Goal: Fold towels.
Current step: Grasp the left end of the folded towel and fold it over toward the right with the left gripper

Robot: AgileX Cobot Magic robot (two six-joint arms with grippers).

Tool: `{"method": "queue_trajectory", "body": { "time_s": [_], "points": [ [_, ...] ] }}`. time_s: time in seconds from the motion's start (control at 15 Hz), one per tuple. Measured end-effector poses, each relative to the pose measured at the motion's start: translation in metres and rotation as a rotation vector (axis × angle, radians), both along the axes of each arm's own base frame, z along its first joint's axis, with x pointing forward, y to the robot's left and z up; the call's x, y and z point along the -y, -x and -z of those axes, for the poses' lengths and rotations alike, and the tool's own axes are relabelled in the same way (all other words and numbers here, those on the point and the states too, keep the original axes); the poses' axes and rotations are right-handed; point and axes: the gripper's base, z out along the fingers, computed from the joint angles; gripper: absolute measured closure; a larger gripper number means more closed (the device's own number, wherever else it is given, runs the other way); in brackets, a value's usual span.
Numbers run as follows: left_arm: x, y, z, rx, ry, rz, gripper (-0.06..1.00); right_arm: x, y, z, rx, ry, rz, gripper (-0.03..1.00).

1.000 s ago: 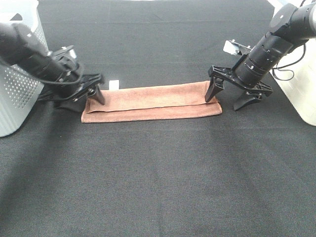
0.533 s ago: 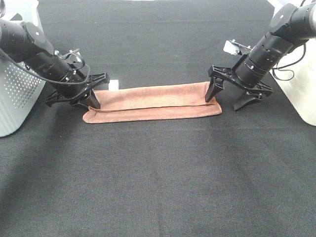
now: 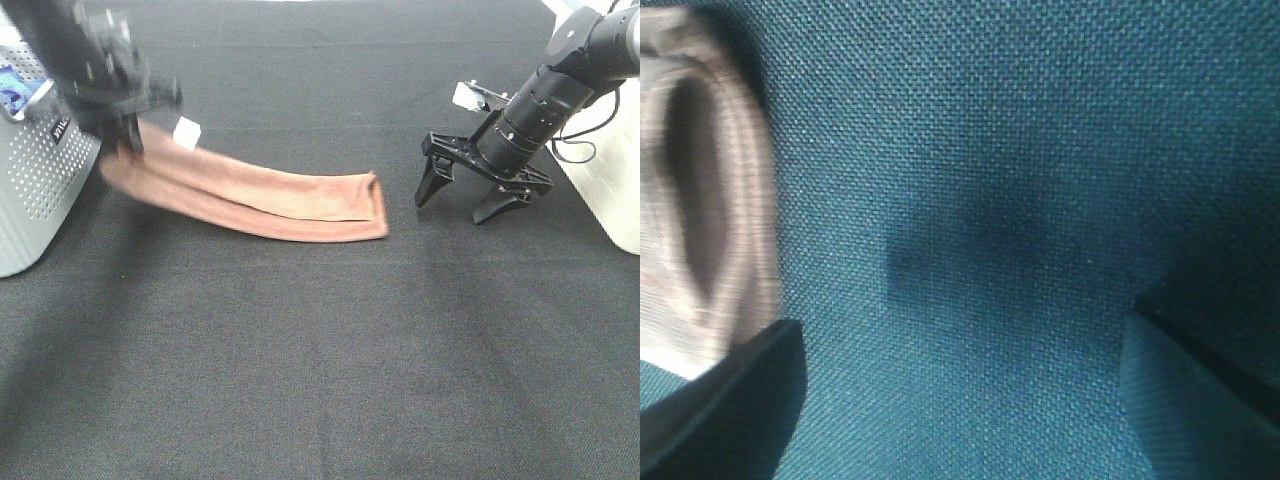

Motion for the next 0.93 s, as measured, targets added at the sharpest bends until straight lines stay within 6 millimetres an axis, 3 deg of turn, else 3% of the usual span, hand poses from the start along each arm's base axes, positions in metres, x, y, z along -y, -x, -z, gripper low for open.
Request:
{"method": "queue_trajectory", "body": {
  "time_s": [0.13, 0.2, 0.27, 0.4, 0.67, 0.8, 0.93],
  "points": [
    [0.007, -0.001, -0.01, 0.011, 0.036, 0.005, 0.91, 0.0, 0.0, 0.0, 0.0, 0.0, 0.0, 0.16],
    [0.02, 0.001, -0.02, 0.021, 0.086, 0.019, 0.91, 0.0, 0.0, 0.0, 0.0, 0.0, 0.0, 0.16],
    [0.044, 0.006, -0.027, 0.015, 0.152, 0.056, 0.91, 0.0, 0.0, 0.0, 0.0, 0.0, 0.0, 0.16],
    [0.078, 0.013, -0.023, 0.007, 0.208, 0.109, 0.91, 0.0, 0.0, 0.0, 0.0, -0.001, 0.001, 0.16],
    [0.137, 0.013, 0.018, 0.029, 0.329, 0.121, 0.91, 0.0, 0.0, 0.0, 0.0, -0.004, 0.003, 0.16],
    [0.159, 0.008, 0.049, 0.052, 0.398, 0.074, 0.91, 0.0, 0.0, 0.0, 0.0, -0.004, 0.004, 0.16],
    [0.17, 0.007, 0.066, 0.056, 0.431, 0.045, 0.9, 0.0, 0.0, 0.0, -0.001, -0.007, 0.005, 0.16]
  ]
}}
